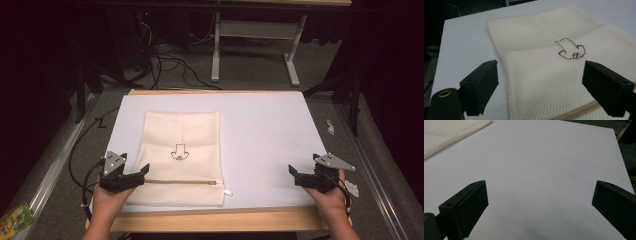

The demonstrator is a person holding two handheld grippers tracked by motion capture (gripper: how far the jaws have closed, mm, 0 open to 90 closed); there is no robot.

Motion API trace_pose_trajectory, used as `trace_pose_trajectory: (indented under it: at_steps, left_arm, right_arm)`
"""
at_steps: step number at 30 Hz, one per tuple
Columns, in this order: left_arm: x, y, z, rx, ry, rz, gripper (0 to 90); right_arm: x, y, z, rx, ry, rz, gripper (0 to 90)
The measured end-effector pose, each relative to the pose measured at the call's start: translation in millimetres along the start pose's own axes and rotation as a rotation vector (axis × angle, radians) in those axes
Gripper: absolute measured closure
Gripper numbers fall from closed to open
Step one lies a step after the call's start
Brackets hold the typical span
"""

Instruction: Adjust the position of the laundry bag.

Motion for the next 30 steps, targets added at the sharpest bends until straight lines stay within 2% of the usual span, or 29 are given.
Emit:
trace_pose_trajectory:
  at_steps: [2,8,14,15,16,17,18,19,20,22,23,24,25,27,30]
  left_arm:
    - [0.8,-2.8,1.1,-0.016,-0.01,0.006,14.1]
    - [3.0,-3.6,1.4,-0.019,-0.019,0.012,14.8]
    - [2.1,-5.7,1.6,-0.033,0.012,0.03,15.4]
    - [2.0,-6.1,1.6,-0.033,0.014,0.03,15.7]
    - [1.8,-7.2,2.1,-0.04,0.017,0.028,15.8]
    - [1.8,-7.2,2.1,-0.04,0.017,0.028,15.8]
    - [1.7,-8.9,3.0,-0.045,0.022,0.031,15.8]
    - [1.7,-8.9,3.0,-0.045,0.022,0.031,15.8]
    - [1.7,-9.7,3.3,-0.047,0.022,0.031,15.8]
    - [1.5,-10.7,3.7,-0.049,0.021,0.033,15.9]
    - [1.0,-10.6,3.8,-0.05,0.023,0.033,16.0]
    - [-0.1,-9.9,3.6,-0.048,0.03,0.028,16.2]
    - [-1.0,-9.5,3.5,-0.044,0.036,0.029,16.2]
    - [-3.8,-8.6,3.9,-0.037,0.053,0.029,17.2]
    - [-7.4,-8.3,5.0,-0.03,0.075,0.034,18.2]
  right_arm:
    - [0.4,0.0,0.1,0.0,-0.001,0.003,0.5]
    - [1.9,2.9,-0.7,0.01,-0.003,0.014,1.0]
    - [-1.1,2.8,-1.7,0.009,-0.008,0.002,2.2]
    - [-2.2,3.0,-2.4,0.012,-0.003,0.001,2.4]
    - [-5.9,3.5,-4.8,0.01,0.031,0.004,2.4]
    - [-5.9,3.5,-4.8,0.01,0.031,0.004,2.4]
    - [-15.6,3.6,-8.5,0.013,0.047,-0.041,2.5]
    - [-20.1,2.9,-9.9,0.008,0.045,-0.062,2.3]
    - [-20.1,2.9,-9.9,0.008,0.045,-0.062,2.3]
    - [-37.2,-0.6,-14.9,-0.009,0.05,-0.119,2.9]
    - [-48.1,-3.3,-18.3,-0.027,0.057,-0.137,3.7]
    - [-75.8,-12.2,-27.8,-0.044,0.106,-0.173,3.5]
    - [-75.8,-12.2,-27.8,-0.044,0.106,-0.173,5.5]
    - [-101.1,-21.3,-35.8,-0.049,0.141,-0.21,8.7]
    - [-132.5,-42.8,-47.7,-0.059,0.159,-0.249,15.2]
Point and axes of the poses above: each handheld gripper's, and its own axes: y roughly backward along the jaws, z roughly out of its underside, x roughly to its right, the point moved 2 cm from there along -y, roughly forward along the jaws, and after that the axes turned 4 degrees about x, right-handed, at the moved point
